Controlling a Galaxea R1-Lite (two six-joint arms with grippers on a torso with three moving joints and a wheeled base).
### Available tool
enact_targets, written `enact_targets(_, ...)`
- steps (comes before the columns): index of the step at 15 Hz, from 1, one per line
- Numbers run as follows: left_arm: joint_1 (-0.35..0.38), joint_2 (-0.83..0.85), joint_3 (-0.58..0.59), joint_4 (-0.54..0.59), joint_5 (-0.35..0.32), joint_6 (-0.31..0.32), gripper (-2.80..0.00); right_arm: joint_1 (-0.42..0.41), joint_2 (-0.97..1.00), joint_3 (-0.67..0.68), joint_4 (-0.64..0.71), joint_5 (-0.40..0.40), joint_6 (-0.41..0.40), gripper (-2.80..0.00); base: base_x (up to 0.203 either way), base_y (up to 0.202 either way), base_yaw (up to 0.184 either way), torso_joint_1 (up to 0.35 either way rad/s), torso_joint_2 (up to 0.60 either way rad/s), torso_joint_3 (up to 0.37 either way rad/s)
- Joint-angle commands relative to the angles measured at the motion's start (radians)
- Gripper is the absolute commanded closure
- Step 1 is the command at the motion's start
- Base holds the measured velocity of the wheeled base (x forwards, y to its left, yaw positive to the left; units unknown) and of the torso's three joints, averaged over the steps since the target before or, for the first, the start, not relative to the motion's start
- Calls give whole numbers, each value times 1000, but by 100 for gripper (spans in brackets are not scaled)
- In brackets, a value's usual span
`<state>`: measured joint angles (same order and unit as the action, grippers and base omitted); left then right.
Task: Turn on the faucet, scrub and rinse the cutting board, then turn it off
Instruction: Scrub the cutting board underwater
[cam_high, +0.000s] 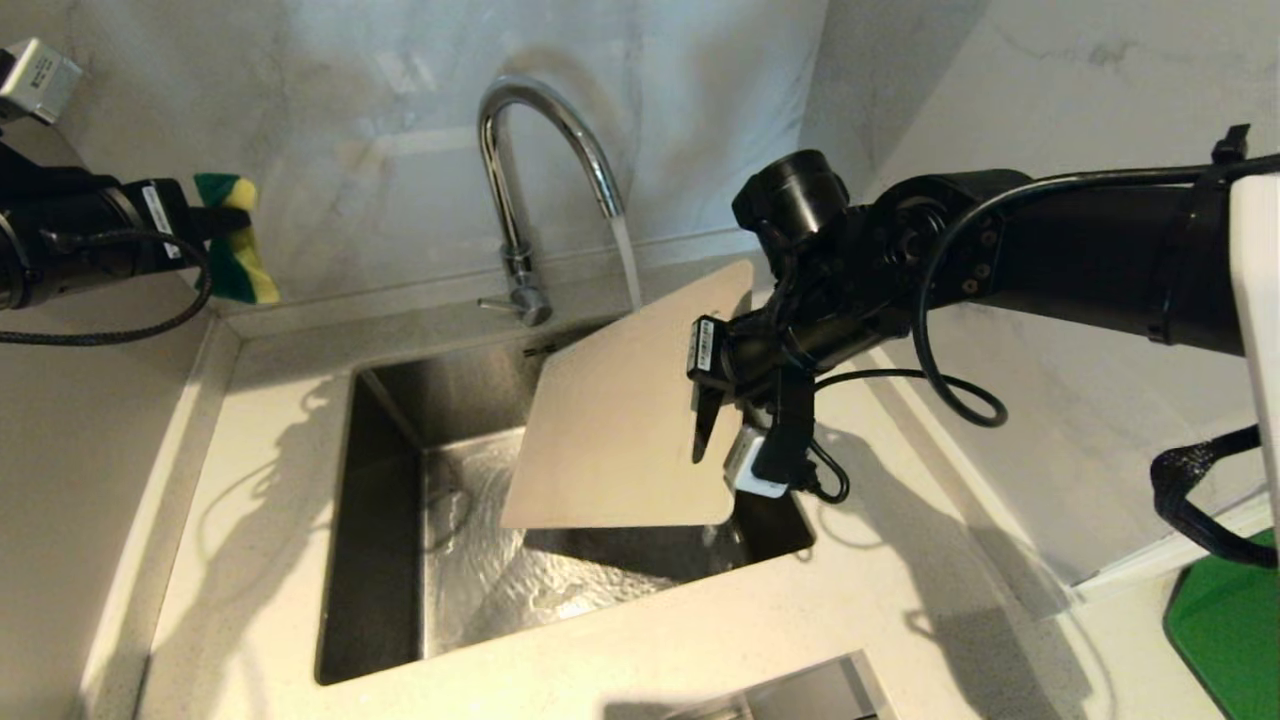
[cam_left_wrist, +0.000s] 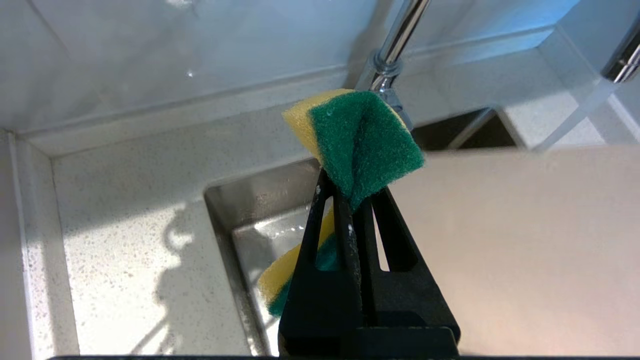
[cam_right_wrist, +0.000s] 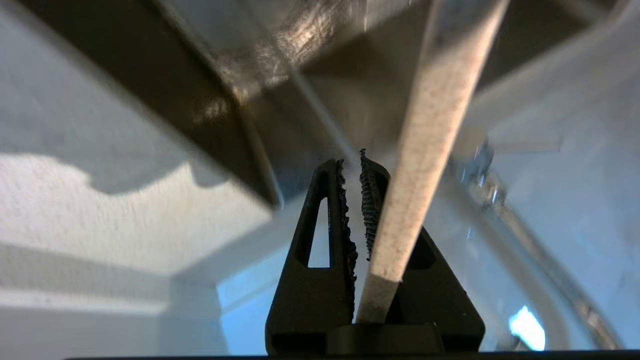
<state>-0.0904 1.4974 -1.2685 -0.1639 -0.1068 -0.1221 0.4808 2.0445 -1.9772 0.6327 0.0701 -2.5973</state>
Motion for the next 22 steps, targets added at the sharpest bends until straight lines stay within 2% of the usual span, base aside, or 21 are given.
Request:
enact_targets(1, 0, 0, 0, -2, -1, -1, 0, -21, 8, 0, -22, 2, -13, 0, 0, 0, 0, 0, 0, 0)
enact_targets(4, -3, -2, 0, -2, -1, -1, 0, -40, 21, 0, -80, 23, -4, 0, 0, 0, 0, 0, 0, 0)
enact_targets(10, -8, -3, 0, -2, -1, 1, 0, -57, 39, -2, -108, 28, -1, 0, 0, 0, 0, 0, 0, 0)
enact_targets(22, -9, -5, 0, -2, -1, -1, 0, -54, 39, -2, -103, 33, 5, 0, 0, 0, 0, 0, 0, 0)
